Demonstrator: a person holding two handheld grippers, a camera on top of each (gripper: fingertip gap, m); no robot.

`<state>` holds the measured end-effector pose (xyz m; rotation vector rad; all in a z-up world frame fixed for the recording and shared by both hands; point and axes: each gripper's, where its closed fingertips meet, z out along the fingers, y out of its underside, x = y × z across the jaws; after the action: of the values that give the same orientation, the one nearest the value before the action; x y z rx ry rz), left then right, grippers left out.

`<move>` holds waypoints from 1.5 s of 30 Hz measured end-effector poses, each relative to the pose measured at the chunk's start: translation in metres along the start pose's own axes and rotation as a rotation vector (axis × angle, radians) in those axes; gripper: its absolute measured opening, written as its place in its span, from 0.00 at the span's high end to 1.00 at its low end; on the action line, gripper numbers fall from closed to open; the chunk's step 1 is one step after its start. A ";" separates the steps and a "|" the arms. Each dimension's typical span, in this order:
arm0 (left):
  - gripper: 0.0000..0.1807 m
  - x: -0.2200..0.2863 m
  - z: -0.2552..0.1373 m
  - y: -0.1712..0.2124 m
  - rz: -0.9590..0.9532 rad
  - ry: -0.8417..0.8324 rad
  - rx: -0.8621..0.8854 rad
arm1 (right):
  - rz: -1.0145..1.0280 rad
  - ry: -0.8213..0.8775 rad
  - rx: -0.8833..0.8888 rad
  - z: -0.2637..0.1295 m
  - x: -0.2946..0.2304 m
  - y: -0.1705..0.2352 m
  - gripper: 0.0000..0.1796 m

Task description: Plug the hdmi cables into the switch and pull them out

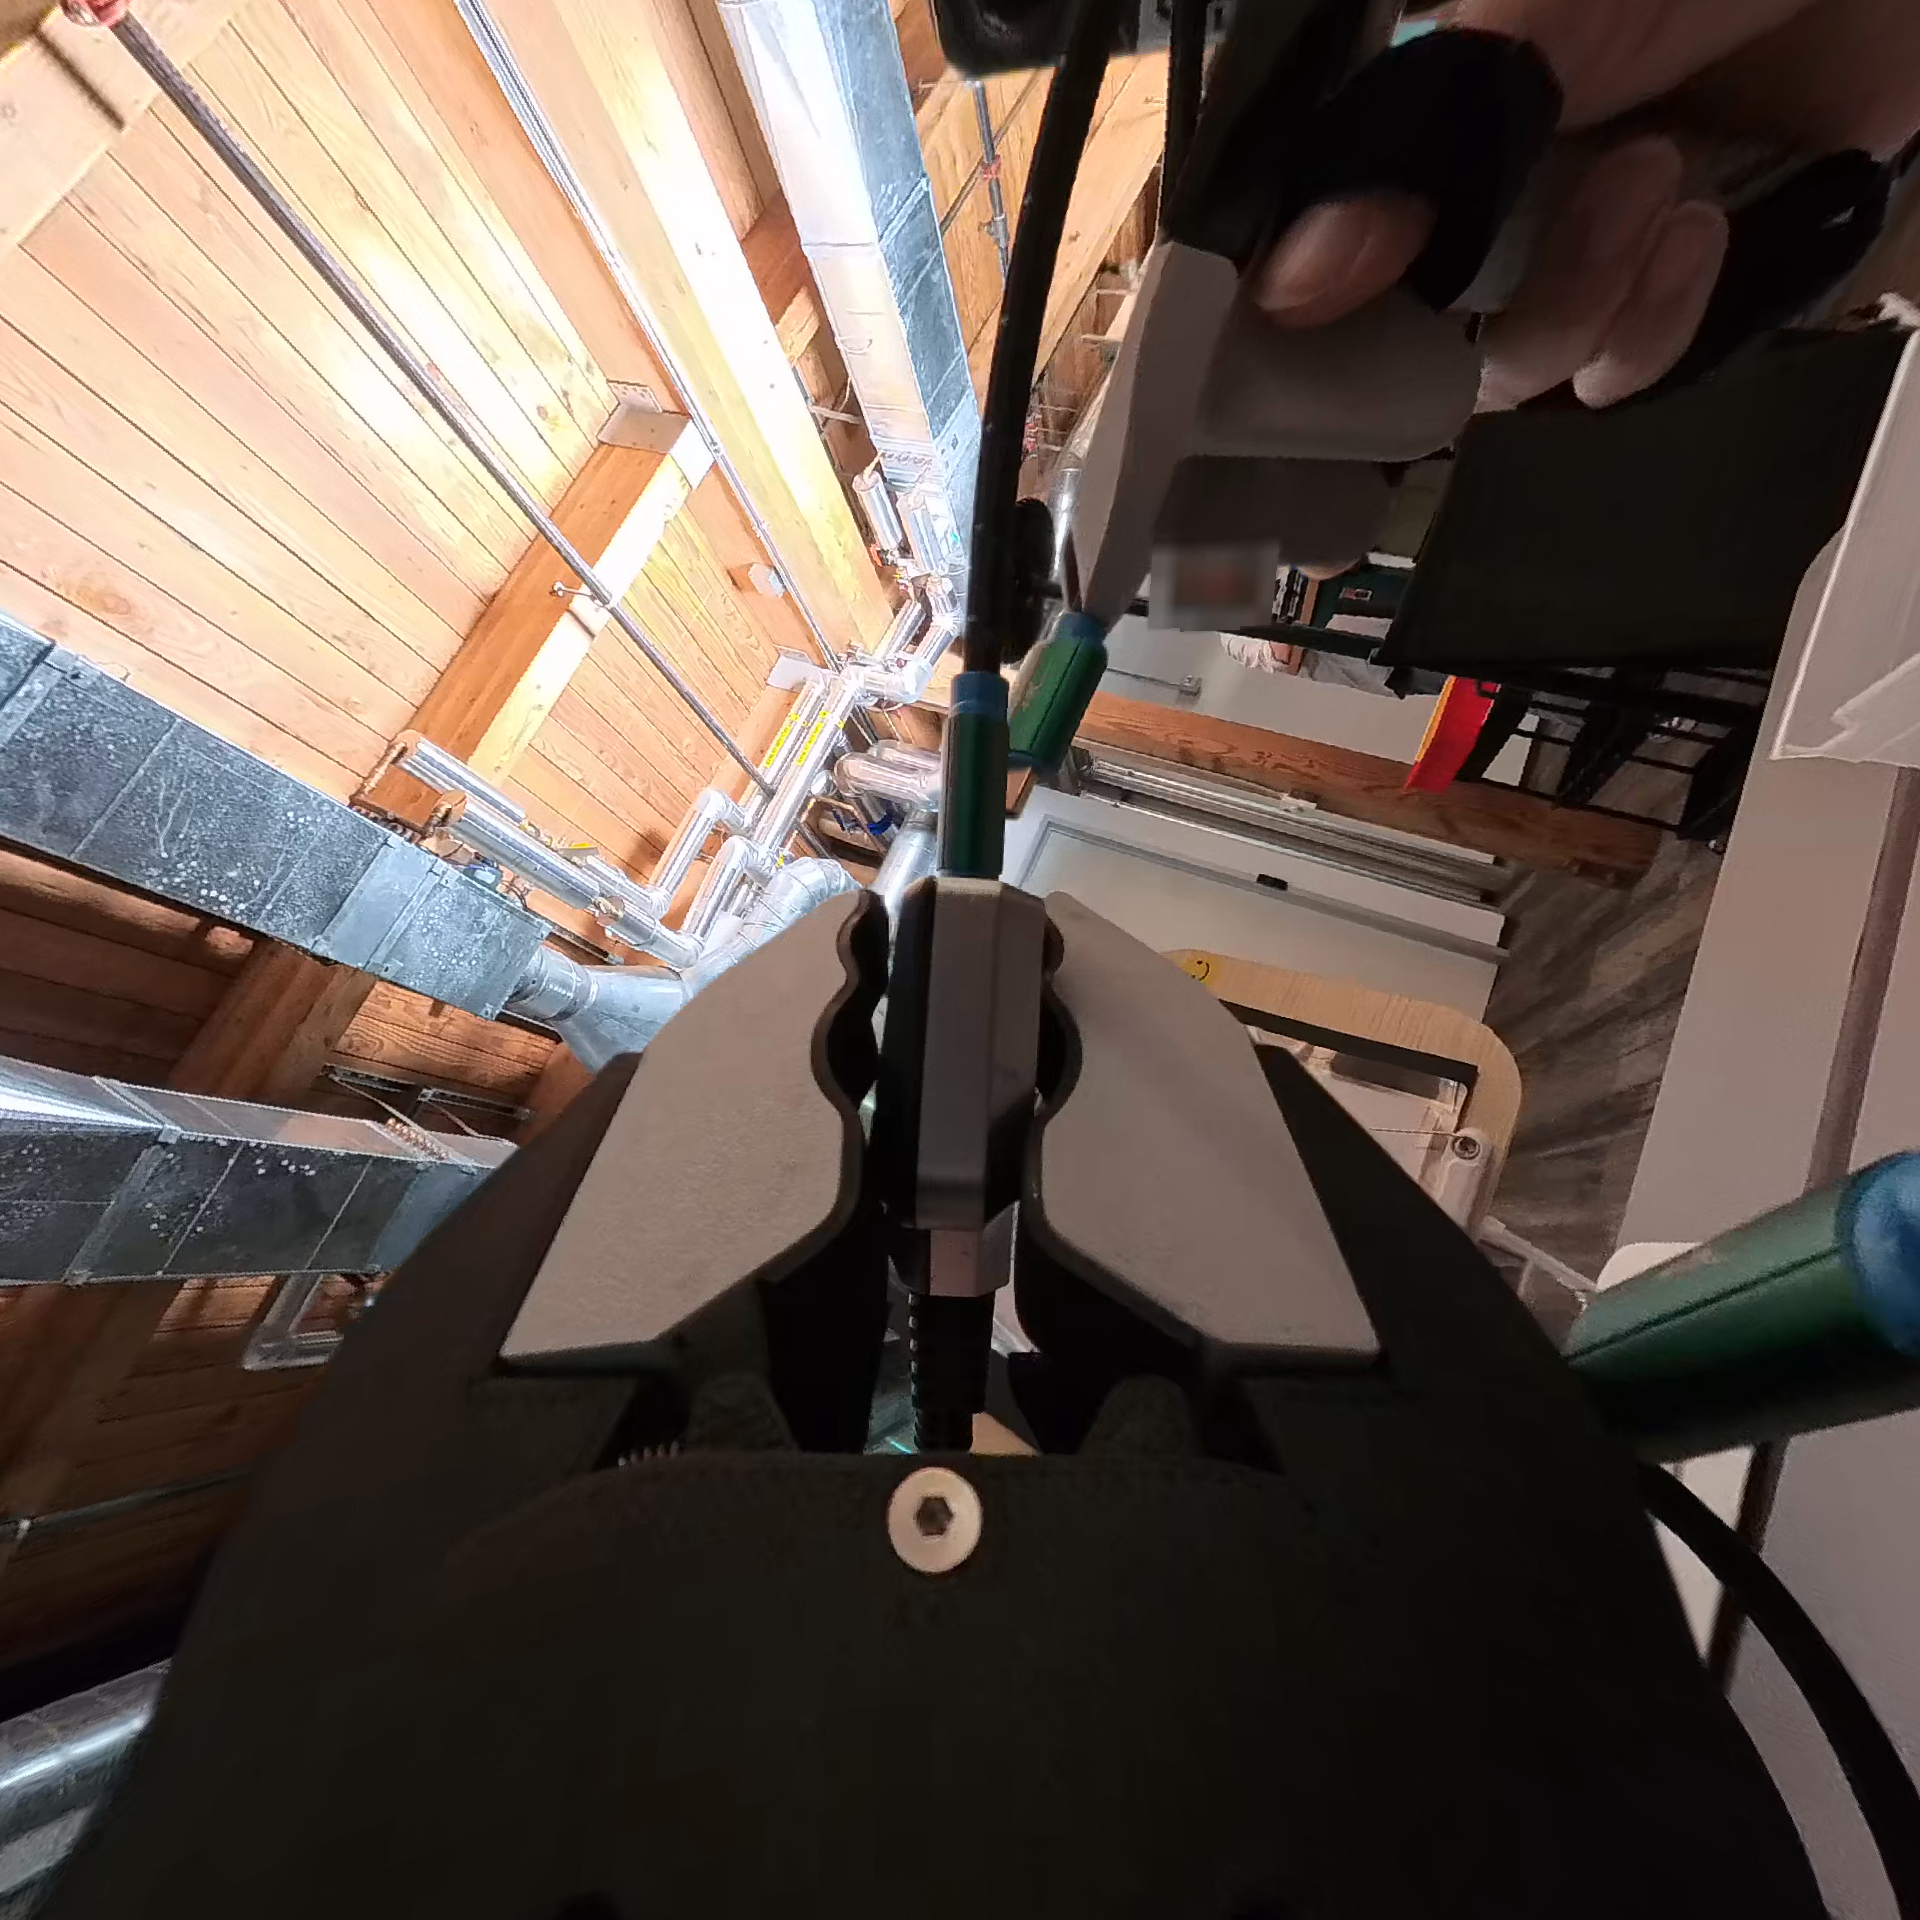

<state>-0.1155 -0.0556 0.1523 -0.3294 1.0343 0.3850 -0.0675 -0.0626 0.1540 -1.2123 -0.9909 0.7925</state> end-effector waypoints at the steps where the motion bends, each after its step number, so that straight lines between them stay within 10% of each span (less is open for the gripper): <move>1: 0.86 0.000 0.000 0.000 0.016 -0.006 -0.001 | 0.023 -0.013 0.010 0.001 -0.001 0.000 0.96; 45: 0.86 0.022 0.004 0.006 0.363 -0.044 -0.061 | 0.606 -0.047 0.012 0.015 0.019 0.026 0.96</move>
<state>-0.1054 -0.0450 0.1341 -0.1849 1.0409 0.7483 -0.0741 -0.0348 0.1328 -1.5117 -0.6502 1.2991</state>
